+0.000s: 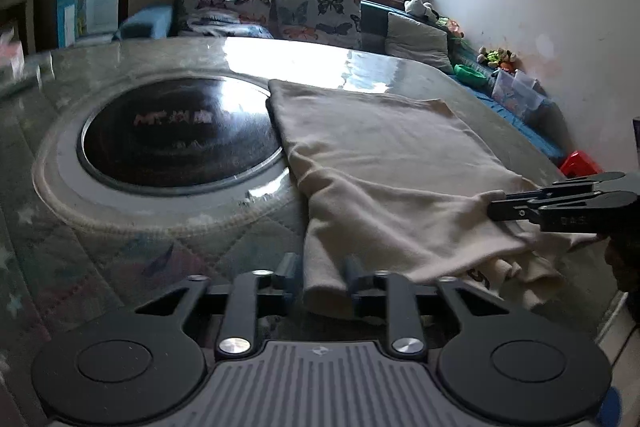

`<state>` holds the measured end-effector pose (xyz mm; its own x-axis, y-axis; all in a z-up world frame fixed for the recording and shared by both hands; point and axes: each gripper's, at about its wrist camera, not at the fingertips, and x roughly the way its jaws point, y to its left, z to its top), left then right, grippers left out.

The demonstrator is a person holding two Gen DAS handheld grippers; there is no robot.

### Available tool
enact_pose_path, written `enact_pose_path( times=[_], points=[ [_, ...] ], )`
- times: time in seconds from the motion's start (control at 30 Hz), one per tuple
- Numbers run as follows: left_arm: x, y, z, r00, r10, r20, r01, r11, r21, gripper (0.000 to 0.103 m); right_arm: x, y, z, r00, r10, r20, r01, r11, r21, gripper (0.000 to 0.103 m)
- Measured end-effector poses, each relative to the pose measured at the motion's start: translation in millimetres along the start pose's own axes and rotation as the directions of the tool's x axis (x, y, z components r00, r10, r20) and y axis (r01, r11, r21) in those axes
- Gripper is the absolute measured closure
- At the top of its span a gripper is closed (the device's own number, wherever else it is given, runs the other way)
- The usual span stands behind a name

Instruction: Fold clothes

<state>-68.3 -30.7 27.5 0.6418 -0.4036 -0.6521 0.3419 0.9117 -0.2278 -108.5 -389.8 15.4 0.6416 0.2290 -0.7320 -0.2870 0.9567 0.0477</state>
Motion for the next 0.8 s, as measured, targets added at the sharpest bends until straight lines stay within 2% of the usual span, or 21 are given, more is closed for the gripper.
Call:
enact_pose_path(
  times=[0.07, 0.2, 0.27, 0.4, 0.57, 0.67, 0.77, 0.8],
  points=[
    [-4.2, 0.9, -2.4, 1.000, 0.002, 0.008, -0.002, 1.000, -0.008, 0.097, -2.2, 3.7, 3.1, 1.000, -0.010, 0.012, 0.010, 1.000, -0.015, 0.095],
    [-18.0, -1.6, -7.3, 0.999, 0.010, 0.032, -0.010, 1.000, -0.012, 0.097, -19.0, 9.5, 17.3, 0.994, -0.047, 0.101, 0.051, 0.998, -0.044, 0.096],
    [-18.3, -2.9, -9.4, 1.000, 0.009, 0.017, -0.009, 1.000, -0.003, 0.097, -22.3, 10.6, 21.9, 0.990, -0.064, 0.125, 0.071, 0.996, -0.045, 0.096],
    [-19.0, 2.2, -2.7, 1.000, 0.004, -0.009, -0.004, 1.000, -0.016, 0.092, -4.2, 8.9, 16.4, 0.995, -0.085, 0.058, 0.088, 0.995, -0.054, 0.093],
    [-26.2, 4.1, 23.1, 0.998, -0.008, 0.062, 0.009, 1.000, -0.016, 0.092, -11.1, 2.1, 11.6, 0.992, -0.106, 0.073, 0.109, 0.993, -0.042, 0.090],
    [-10.6, -3.1, 37.2, 0.996, -0.033, 0.081, 0.033, 0.999, 0.004, 0.092, -17.3, 3.9, 12.6, 0.993, -0.085, 0.085, 0.090, 0.995, -0.052, 0.090],
    [12.5, -10.6, 44.7, 0.996, -0.066, 0.055, 0.064, 0.997, 0.031, 0.092, -17.1, 10.9, 7.5, 0.997, -0.037, 0.067, 0.043, 0.996, -0.077, 0.088],
    [20.0, -12.5, 45.2, 0.997, -0.057, 0.045, 0.055, 0.998, 0.044, 0.092, -16.0, 14.3, 4.6, 0.998, -0.028, 0.057, 0.033, 0.995, -0.090, 0.087]
  ],
)
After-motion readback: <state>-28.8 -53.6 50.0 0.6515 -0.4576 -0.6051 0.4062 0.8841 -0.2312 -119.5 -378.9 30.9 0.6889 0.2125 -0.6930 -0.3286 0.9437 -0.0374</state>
